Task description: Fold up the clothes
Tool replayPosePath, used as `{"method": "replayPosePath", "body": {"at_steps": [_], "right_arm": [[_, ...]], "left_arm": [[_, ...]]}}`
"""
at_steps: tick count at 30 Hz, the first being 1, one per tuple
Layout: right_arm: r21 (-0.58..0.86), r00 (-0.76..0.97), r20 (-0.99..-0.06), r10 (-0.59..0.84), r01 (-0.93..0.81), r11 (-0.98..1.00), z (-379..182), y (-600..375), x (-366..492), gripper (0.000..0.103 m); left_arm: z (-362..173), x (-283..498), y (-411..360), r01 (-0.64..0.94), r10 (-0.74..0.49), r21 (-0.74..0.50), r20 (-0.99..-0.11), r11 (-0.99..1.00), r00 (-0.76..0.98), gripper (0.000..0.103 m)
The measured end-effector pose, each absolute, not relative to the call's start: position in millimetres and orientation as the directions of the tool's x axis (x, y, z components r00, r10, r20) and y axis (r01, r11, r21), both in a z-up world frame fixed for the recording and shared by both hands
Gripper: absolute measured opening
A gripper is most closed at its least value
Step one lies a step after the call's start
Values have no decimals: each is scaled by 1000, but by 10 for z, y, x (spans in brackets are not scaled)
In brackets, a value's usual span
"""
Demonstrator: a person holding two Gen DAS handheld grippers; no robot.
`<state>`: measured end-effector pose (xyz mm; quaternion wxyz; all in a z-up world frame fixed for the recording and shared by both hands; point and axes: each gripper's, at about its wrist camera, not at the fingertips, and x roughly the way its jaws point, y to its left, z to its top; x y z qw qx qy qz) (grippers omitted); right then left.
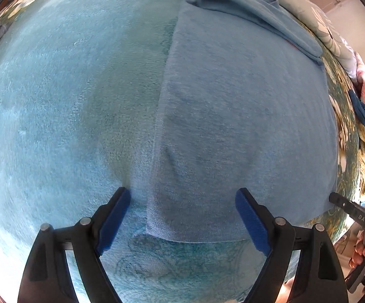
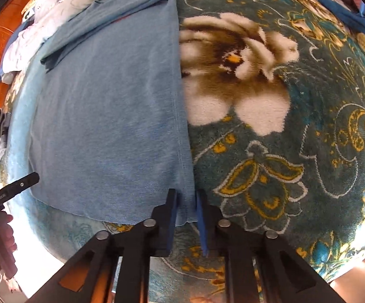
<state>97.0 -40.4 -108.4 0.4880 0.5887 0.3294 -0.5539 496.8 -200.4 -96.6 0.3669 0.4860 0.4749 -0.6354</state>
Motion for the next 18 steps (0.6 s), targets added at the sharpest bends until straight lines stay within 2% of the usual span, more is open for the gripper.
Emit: {"method": "replayPosePath", "body": {"at_steps": [4, 6, 12, 18], "right_arm": [[239, 199, -966, -163, 927, -290, -1049, -376, 907, 9], [251, 210, -963, -169, 926, -282, -1025, -360, 883, 9], [273, 231, -956, -179, 926, -262, -941, -318, 810, 9], [278, 241, -955, -170, 930, -239, -922, -303, 721, 9]], "left_arm": [[-935, 4931, -1980, 921, -4, -210, -975, -328, -223, 82], [-903, 4924, -1950, 918, -12, -194, -977, -345, -211, 64], [-861, 5159, -2002, 935, 1, -264, -962, -238, -272, 34], [-907, 5483, -2105, 911, 12, -399, -917, -106, -400, 29]]}}
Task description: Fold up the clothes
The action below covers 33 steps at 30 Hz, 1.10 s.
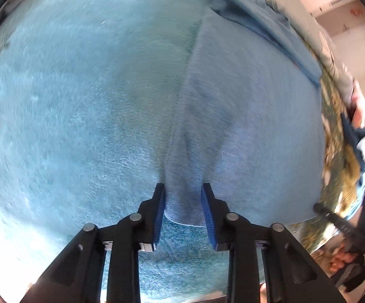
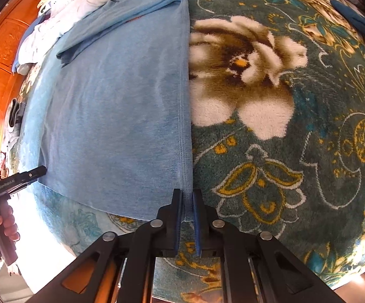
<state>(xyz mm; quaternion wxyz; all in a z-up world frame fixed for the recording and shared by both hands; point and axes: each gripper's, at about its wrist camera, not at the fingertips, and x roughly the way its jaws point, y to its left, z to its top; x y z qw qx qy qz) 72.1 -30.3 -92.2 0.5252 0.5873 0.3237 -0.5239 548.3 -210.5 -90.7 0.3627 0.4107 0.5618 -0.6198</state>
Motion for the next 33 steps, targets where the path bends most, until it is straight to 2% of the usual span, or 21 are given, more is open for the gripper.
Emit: {"method": "replayPosePath", "body": {"at_steps": [4, 5, 6, 12, 16, 19, 22, 25, 33], "right_arm": [[286, 253, -954, -162, 928, -239, -921, -308, 712, 8], [292, 259, -953, -160, 925, -242, -917, -318, 733, 7], [299, 266, -951, -158, 922, -246, -909, -327, 740, 7], [395, 353, -916, -190, 875, -279, -698, -400, 432, 6], [471, 403, -875, -267, 835, -283, -406, -495, 339, 6], [523, 422, -839, -345, 800, -295, -217, -612, 88, 6], [572, 422, -796, -434, 760, -310, -67, -860, -169, 6], [589, 404, -770, -494, 747, -308, 73, -1467, -43, 6], [566, 330, -751, -573, 768, -299, 119, -2383, -148, 6]], "left_arm": [[-951, 5651, -2161, 882, 21, -471, -882, -30, -470, 23], [-962, 5675, -2172, 873, 35, -487, -873, -17, -486, 9], [-956, 5678, -2183, 866, 44, -499, -866, -18, -498, 6], [-727, 5685, -2341, 795, 26, -606, -796, -36, -605, 5], [-501, 5662, -2770, 721, -49, -692, -720, -19, -692, 5], [-301, 5349, -2685, 665, -106, -747, -660, -12, -744, 5], [-111, 5131, -2986, 625, -139, -779, -615, -44, -776, 5], [-71, 4736, -3400, 608, -151, -789, -592, -89, -791, 5], [-245, 4438, -4289, 604, -186, -786, -579, -131, -794, 5]]}}
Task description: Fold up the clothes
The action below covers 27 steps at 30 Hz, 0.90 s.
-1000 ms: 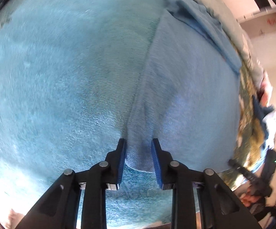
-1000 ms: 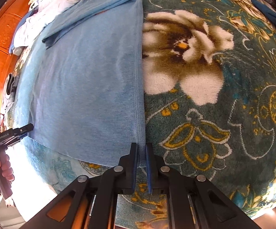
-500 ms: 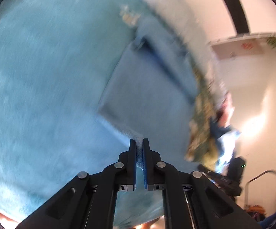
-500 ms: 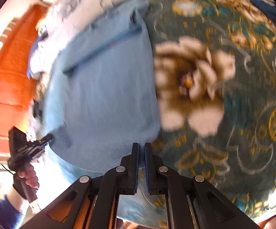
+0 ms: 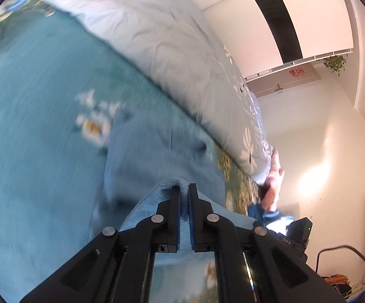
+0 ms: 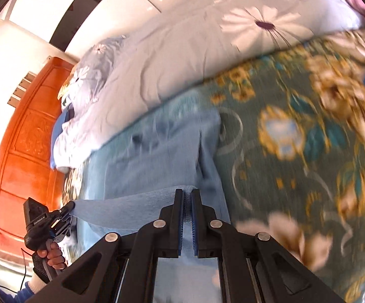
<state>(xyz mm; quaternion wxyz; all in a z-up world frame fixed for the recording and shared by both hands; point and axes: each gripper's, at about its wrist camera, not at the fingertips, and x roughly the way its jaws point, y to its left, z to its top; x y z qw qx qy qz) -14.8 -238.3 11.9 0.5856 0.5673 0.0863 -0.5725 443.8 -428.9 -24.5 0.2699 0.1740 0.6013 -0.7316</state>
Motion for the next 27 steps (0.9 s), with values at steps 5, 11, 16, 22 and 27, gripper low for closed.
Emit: {"method": "replayPosePath", "body": {"at_steps": [5, 11, 16, 22, 27], "right_arm": [[548, 306, -761, -573, 775, -314, 88, -2885, -185, 6], [529, 288, -787, -546, 770, -356, -134, -3416, -220, 6], [508, 283, -812, -510, 772, -381, -319, -3725, -241, 7], [450, 229, -840, -492, 802, -394, -404, -3861, -208, 10], [415, 162, -825, -542, 824, -385, -255, -3822, -193, 52]], "left_arm": [[-379, 4266, -4765, 627, -183, -770, -604, -115, -776, 5], [-640, 4057, -5107, 645, -159, -759, -628, -93, -762, 5], [-876, 4018, -5291, 656, -131, -754, -647, -36, -751, 5], [-893, 3974, -5380, 647, -120, -762, -641, -15, -758, 26], [-569, 4036, -5422, 612, -207, -788, -588, -68, -782, 62]]}}
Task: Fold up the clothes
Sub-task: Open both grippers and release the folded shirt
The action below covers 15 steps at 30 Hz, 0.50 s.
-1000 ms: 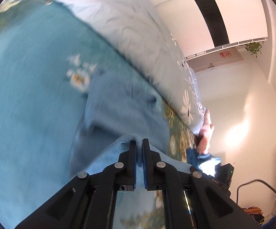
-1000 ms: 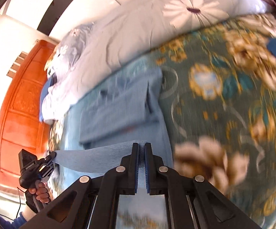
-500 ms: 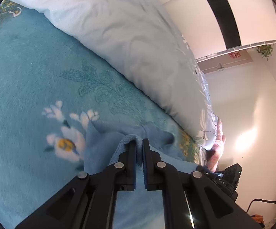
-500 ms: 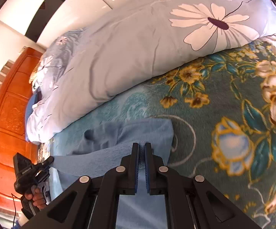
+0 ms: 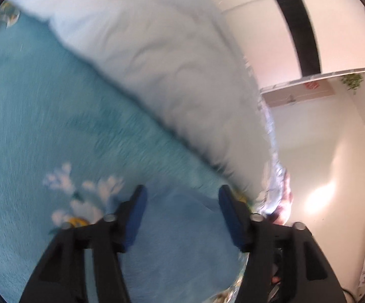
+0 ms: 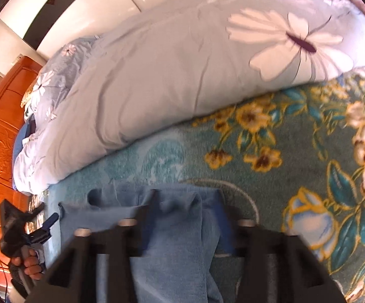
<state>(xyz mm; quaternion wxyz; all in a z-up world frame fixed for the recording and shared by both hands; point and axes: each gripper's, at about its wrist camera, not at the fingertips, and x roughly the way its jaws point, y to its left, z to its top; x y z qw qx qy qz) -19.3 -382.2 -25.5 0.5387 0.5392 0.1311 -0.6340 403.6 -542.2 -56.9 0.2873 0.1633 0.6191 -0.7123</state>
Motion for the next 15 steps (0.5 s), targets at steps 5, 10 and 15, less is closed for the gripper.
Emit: {"method": "replayPosePath", "body": {"at_steps": [5, 10, 15], "right_arm": [[394, 142, -824, -548, 839, -375, -159, -3720, -158, 52], [412, 176, -851, -495, 808, -421, -321, -3153, 4, 52], [423, 217, -884, -413, 749, -511, -622, -2310, 261, 52]], "left_arm": [[-448, 4139, -5288, 669, -218, -738, -641, -89, -736, 63], [-657, 4302, -4669, 777, -154, -627, -763, -59, -628, 63], [-921, 4542, -3945, 840, -97, -542, -837, 17, -538, 63]]}}
